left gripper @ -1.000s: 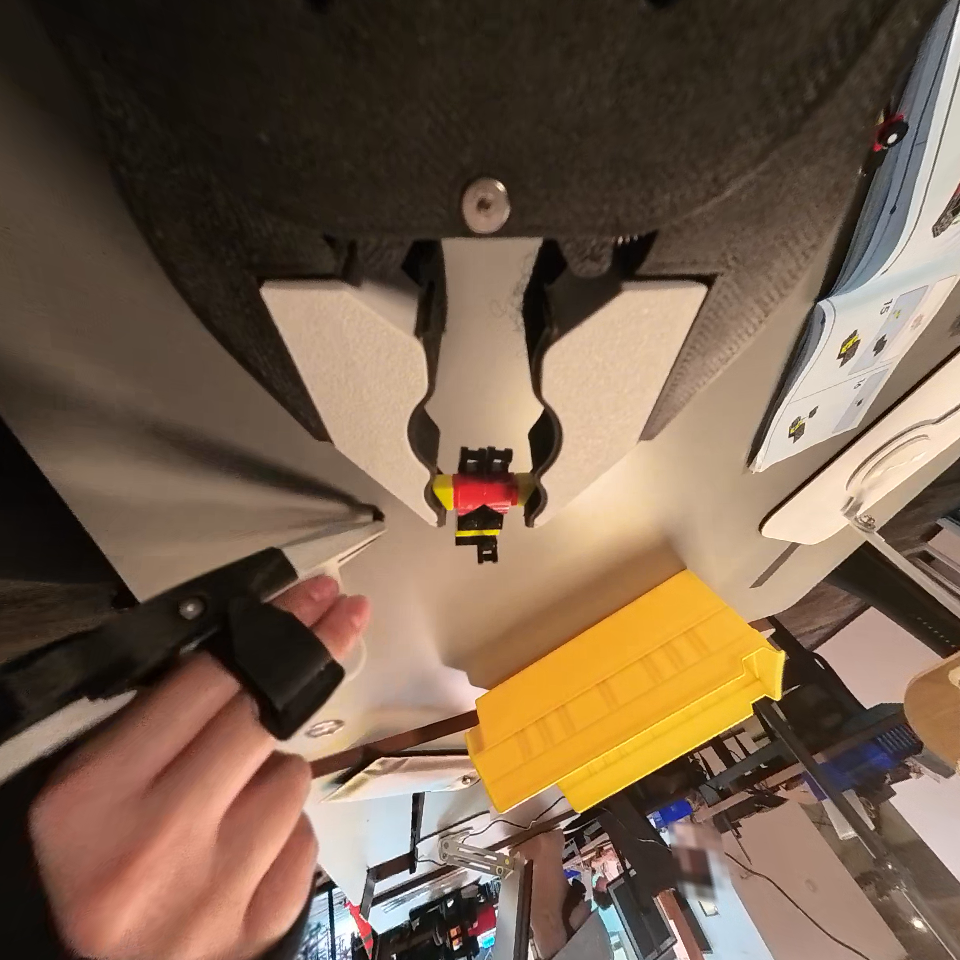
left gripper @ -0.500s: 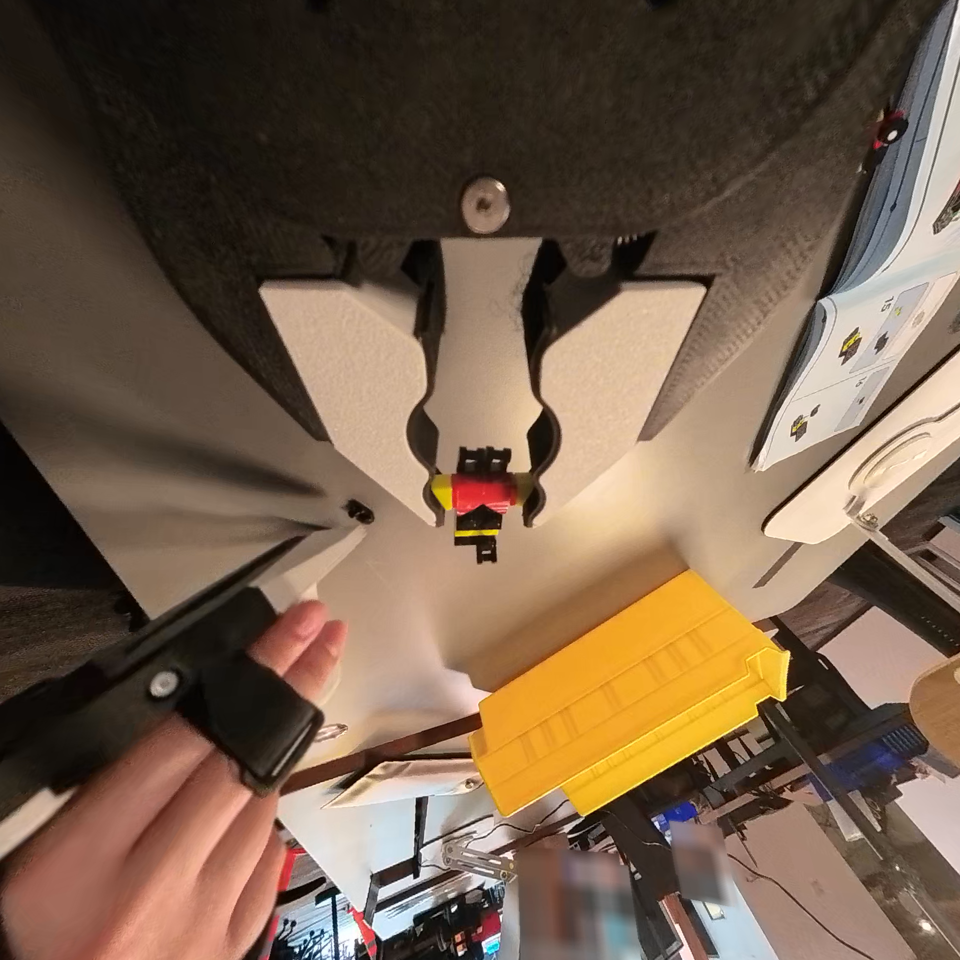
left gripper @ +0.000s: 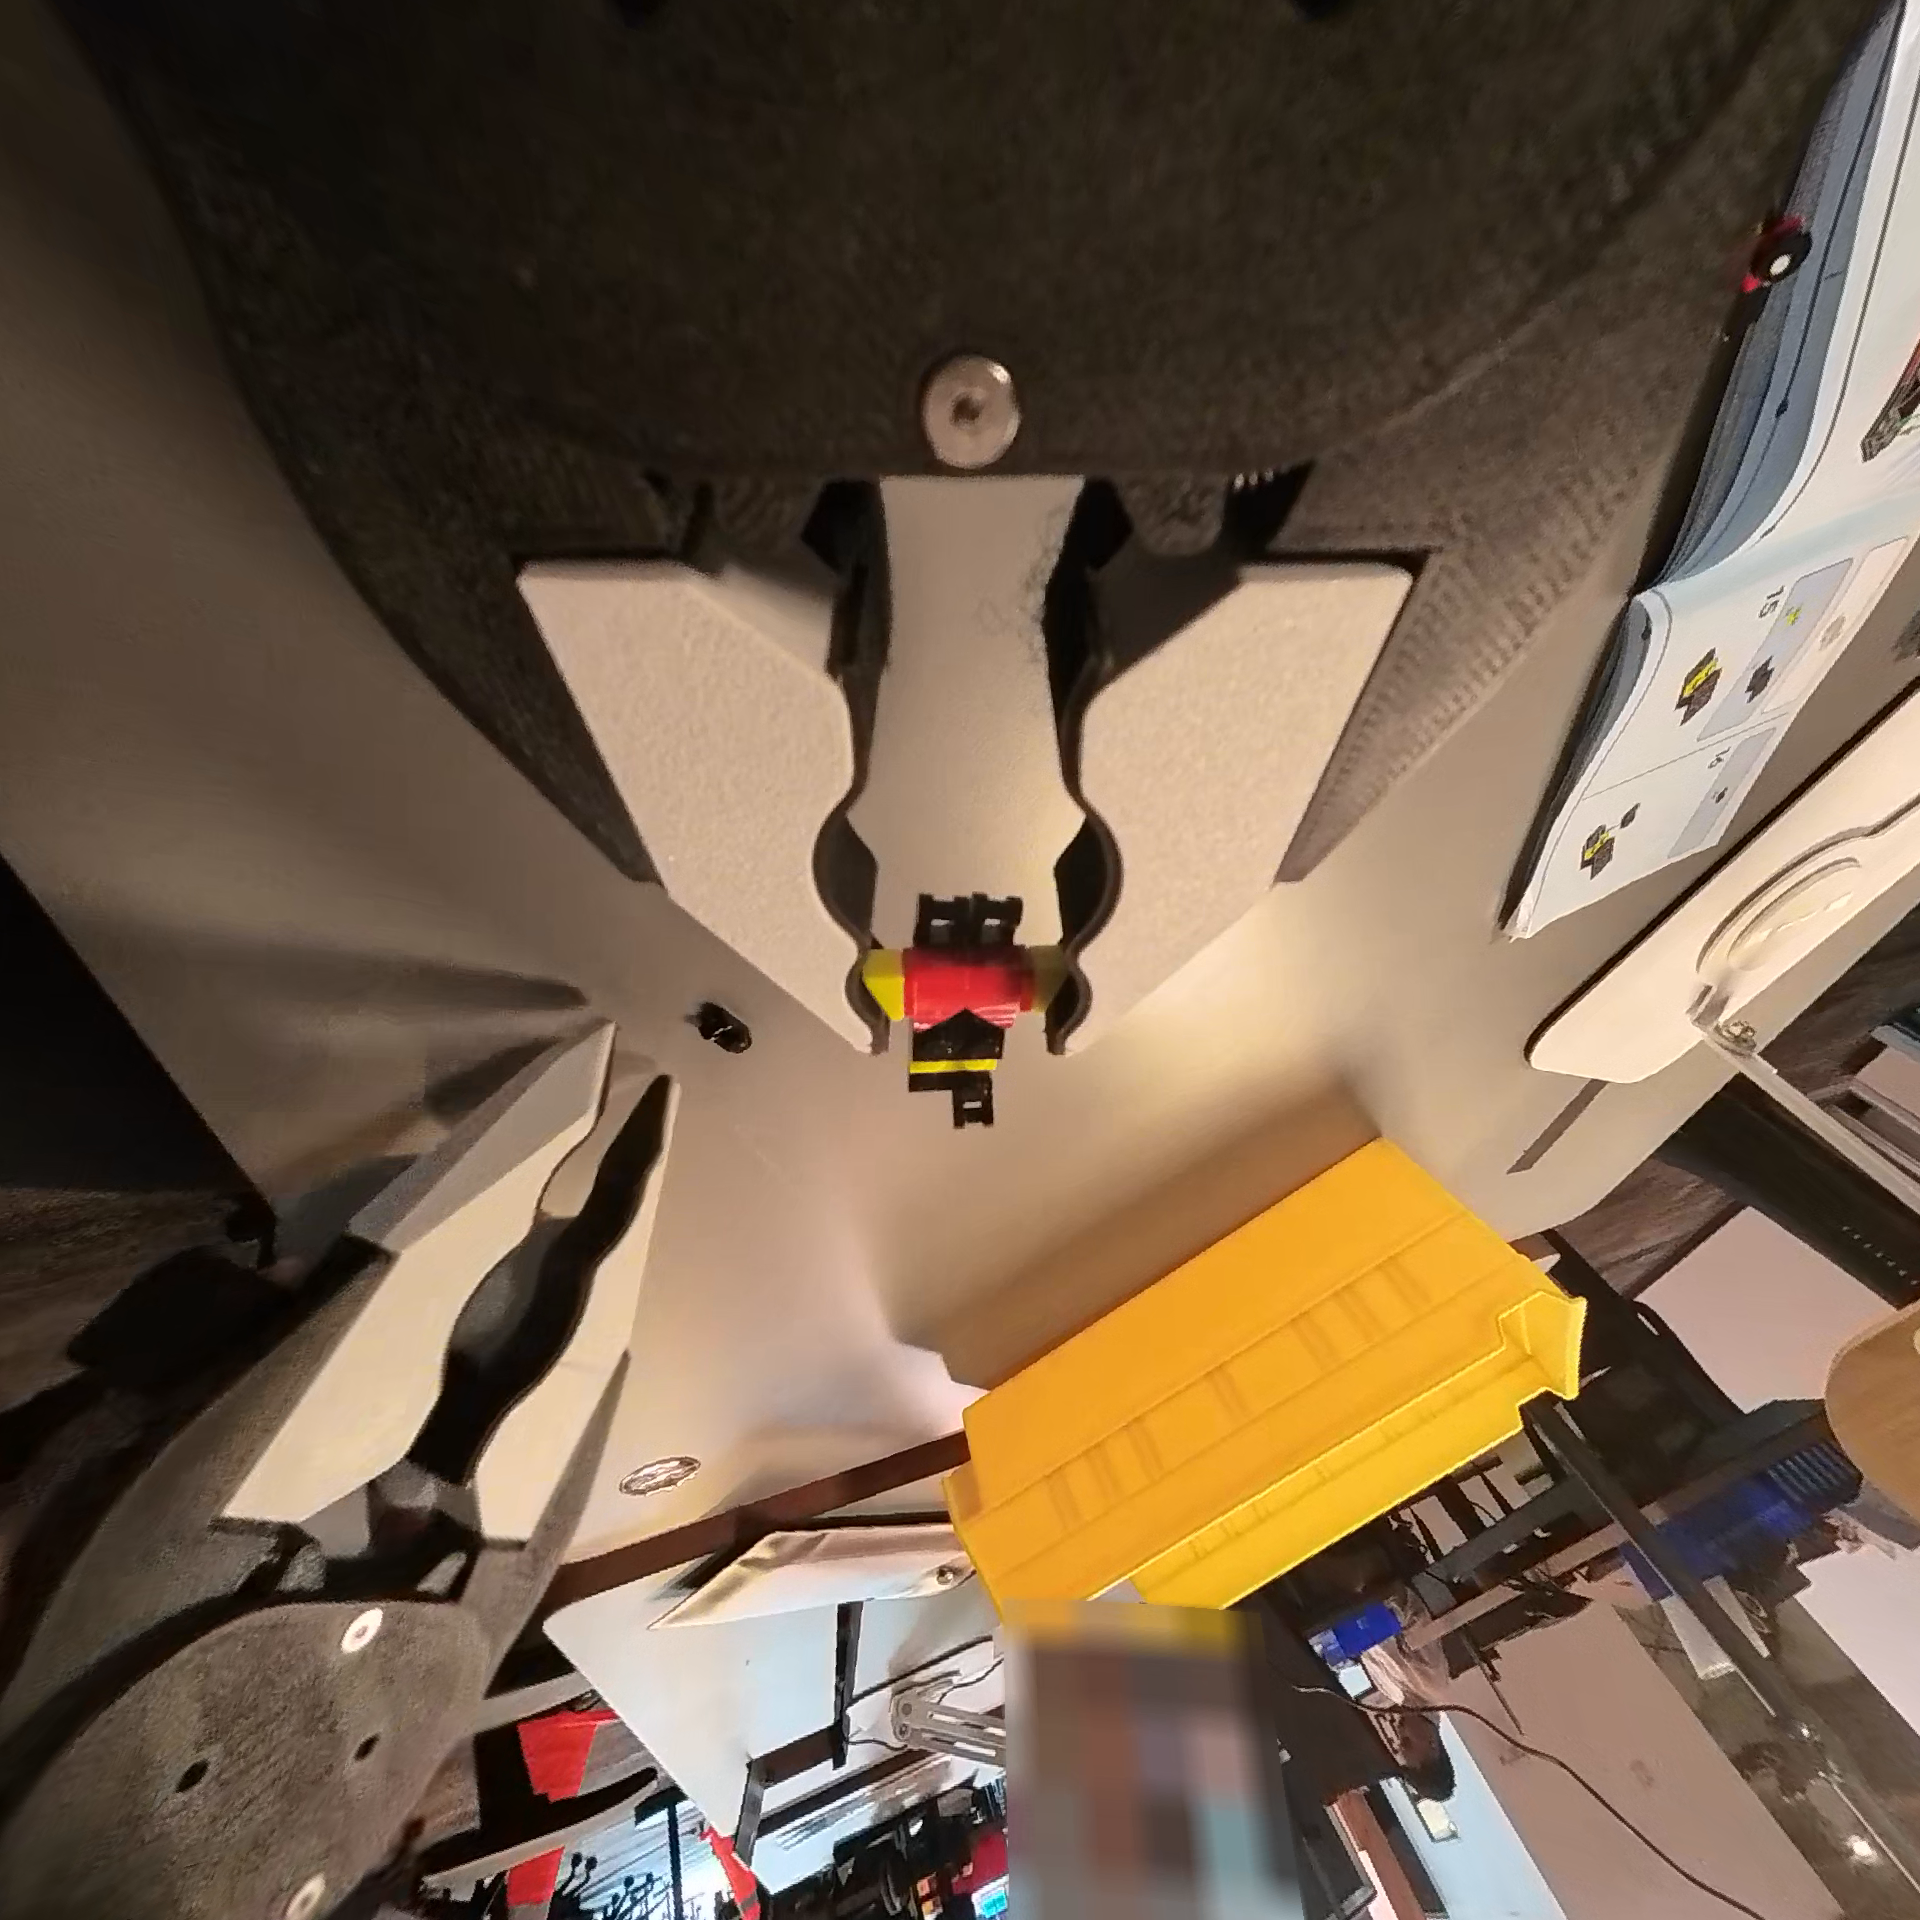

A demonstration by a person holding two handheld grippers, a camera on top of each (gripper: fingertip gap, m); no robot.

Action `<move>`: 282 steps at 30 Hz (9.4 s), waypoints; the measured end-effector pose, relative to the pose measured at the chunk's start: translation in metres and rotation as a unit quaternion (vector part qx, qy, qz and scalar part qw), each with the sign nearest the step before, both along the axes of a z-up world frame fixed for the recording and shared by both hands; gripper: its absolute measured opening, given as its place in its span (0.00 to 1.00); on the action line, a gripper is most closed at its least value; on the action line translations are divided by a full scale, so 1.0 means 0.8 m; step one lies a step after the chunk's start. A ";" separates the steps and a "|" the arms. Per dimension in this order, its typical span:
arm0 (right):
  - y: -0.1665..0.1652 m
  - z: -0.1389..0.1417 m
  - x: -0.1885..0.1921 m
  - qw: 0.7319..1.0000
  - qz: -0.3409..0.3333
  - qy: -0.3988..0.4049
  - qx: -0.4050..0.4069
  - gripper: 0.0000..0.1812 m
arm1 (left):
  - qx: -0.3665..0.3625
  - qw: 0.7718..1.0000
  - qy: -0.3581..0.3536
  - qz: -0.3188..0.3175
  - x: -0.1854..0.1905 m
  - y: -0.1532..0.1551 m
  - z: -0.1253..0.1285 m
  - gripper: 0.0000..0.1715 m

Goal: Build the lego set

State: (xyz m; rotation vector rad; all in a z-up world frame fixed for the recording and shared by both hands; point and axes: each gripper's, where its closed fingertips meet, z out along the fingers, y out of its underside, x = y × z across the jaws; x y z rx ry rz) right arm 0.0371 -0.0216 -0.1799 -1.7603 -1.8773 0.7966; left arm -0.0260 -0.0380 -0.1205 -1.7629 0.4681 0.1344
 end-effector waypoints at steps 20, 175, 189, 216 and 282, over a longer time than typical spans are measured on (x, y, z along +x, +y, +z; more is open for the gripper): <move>0.005 -0.003 -0.033 0.999 -0.011 0.022 0.026 0.05 | 0.004 1.000 0.006 -0.001 0.001 0.000 0.000 0.17; -0.030 0.102 -0.086 0.532 0.419 0.061 0.734 0.05 | -0.069 0.942 -0.304 -0.121 0.006 -0.016 0.017 0.17; -0.030 0.107 -0.084 0.642 0.415 0.061 0.642 0.05 | -0.061 0.948 -0.287 -0.123 0.009 -0.018 0.018 0.16; -0.031 0.094 -0.083 0.568 0.444 0.050 0.691 0.04 | -0.075 0.937 -0.316 -0.125 0.008 -0.018 0.017 0.16; -0.039 0.090 -0.072 0.745 0.377 0.057 0.547 0.05 | 0.097 0.962 0.251 -0.045 0.009 -0.025 0.012 0.09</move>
